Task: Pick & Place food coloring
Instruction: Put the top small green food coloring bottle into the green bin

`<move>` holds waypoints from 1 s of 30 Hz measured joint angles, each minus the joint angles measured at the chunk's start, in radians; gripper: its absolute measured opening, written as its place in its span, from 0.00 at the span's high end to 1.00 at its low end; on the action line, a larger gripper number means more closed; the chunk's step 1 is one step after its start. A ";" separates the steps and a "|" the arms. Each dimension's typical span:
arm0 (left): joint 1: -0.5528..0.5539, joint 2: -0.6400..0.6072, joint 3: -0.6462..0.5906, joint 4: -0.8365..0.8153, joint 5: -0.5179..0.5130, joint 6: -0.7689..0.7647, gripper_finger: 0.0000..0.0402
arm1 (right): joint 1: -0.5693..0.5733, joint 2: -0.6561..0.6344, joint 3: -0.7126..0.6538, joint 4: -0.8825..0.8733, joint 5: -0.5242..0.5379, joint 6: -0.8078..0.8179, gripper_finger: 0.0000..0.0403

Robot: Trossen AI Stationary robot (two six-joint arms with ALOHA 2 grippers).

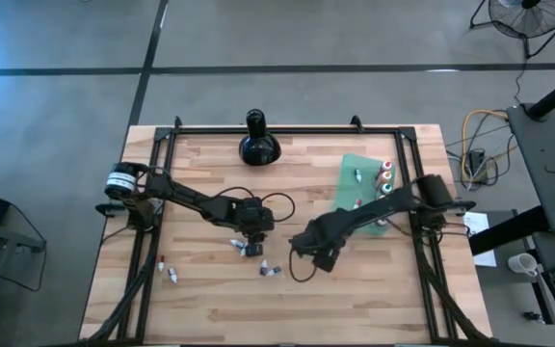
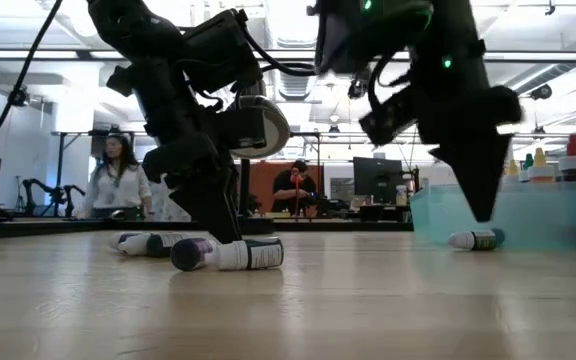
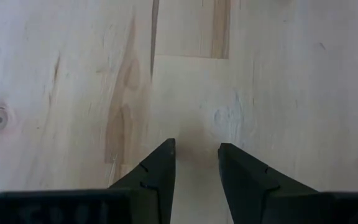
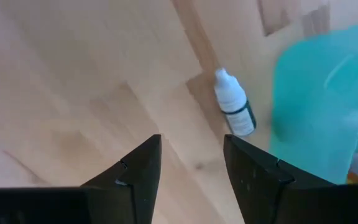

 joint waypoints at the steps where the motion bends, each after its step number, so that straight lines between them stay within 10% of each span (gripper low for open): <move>1: 0.001 0.000 0.000 0.000 0.002 0.000 0.76 | -0.004 0.025 0.017 -0.029 -0.003 -0.031 0.59; 13: 0.001 -0.002 0.000 -0.034 0.024 -0.011 0.76 | -0.021 0.215 0.245 -0.206 0.006 -0.430 0.59; 30: 0.000 -0.002 0.005 -0.099 0.029 -0.117 0.76 | -0.132 0.339 0.250 -0.313 -0.004 -0.499 0.59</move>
